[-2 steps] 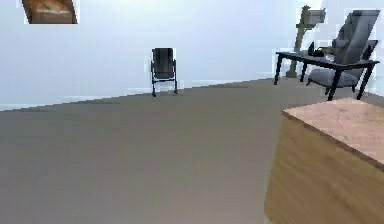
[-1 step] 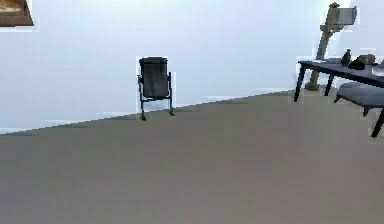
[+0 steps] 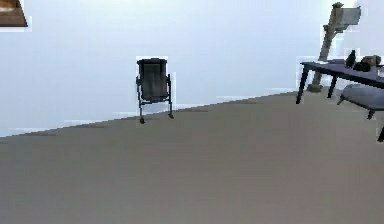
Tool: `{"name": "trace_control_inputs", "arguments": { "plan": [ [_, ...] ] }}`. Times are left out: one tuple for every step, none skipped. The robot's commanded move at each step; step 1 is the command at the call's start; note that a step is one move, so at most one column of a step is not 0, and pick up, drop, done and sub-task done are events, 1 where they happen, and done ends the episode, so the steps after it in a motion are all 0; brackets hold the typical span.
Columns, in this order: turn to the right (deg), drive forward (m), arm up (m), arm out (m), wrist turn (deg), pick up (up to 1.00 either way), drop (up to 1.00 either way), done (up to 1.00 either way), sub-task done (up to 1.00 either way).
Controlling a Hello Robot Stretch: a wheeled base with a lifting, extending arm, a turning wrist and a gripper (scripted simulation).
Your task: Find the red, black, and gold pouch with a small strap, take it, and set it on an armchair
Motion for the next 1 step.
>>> {"name": "trace_control_inputs", "arguments": {
  "plan": [
    [21.0, 0.00, 0.00, 0.00, 0.0, 0.00, 0.00, 0.00, 0.00]
  ]
}}
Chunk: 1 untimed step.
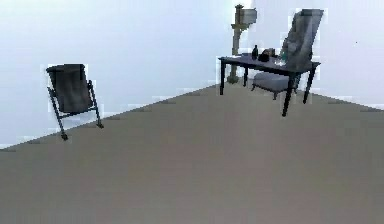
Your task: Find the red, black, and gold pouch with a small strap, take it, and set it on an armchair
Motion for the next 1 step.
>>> {"name": "trace_control_inputs", "arguments": {
  "plan": [
    [0.0, 0.50, 0.00, 0.00, 0.0, 0.00, 0.00, 0.00, 0.00]
  ]
}}
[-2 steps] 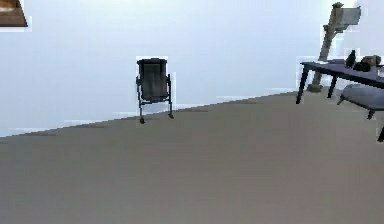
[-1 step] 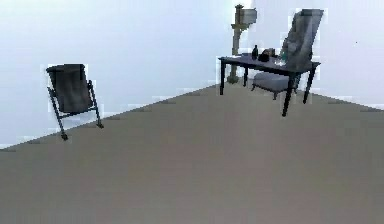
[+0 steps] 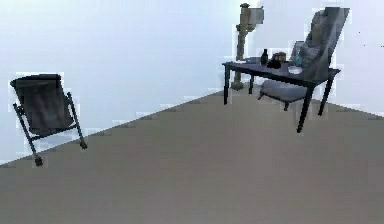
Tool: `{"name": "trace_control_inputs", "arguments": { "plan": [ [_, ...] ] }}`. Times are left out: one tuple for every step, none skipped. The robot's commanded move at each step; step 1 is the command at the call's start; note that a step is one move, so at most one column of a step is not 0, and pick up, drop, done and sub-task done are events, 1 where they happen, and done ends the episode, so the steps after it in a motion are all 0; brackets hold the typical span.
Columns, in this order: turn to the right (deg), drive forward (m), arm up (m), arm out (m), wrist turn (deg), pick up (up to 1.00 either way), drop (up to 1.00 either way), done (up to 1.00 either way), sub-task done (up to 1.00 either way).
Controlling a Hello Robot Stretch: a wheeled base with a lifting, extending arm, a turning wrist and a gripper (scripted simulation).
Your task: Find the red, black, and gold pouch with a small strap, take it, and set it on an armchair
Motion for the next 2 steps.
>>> {"name": "trace_control_inputs", "arguments": {
  "plan": [
    [45.0, 0.00, 0.00, 0.00, 0.0, 0.00, 0.00, 0.00, 0.00],
    [3.0, 0.00, 0.00, 0.00, 0.0, 0.00, 0.00, 0.00, 0.00]
  ]
}}
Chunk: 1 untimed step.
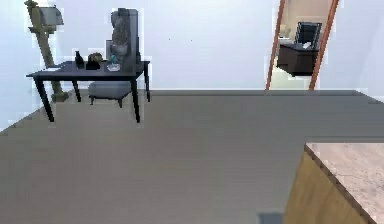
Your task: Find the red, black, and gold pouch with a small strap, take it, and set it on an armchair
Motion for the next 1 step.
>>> {"name": "trace_control_inputs", "arguments": {
  "plan": [
    [0.0, 1.00, 0.00, 0.00, 0.0, 0.00, 0.00, 0.00, 0.00]
  ]
}}
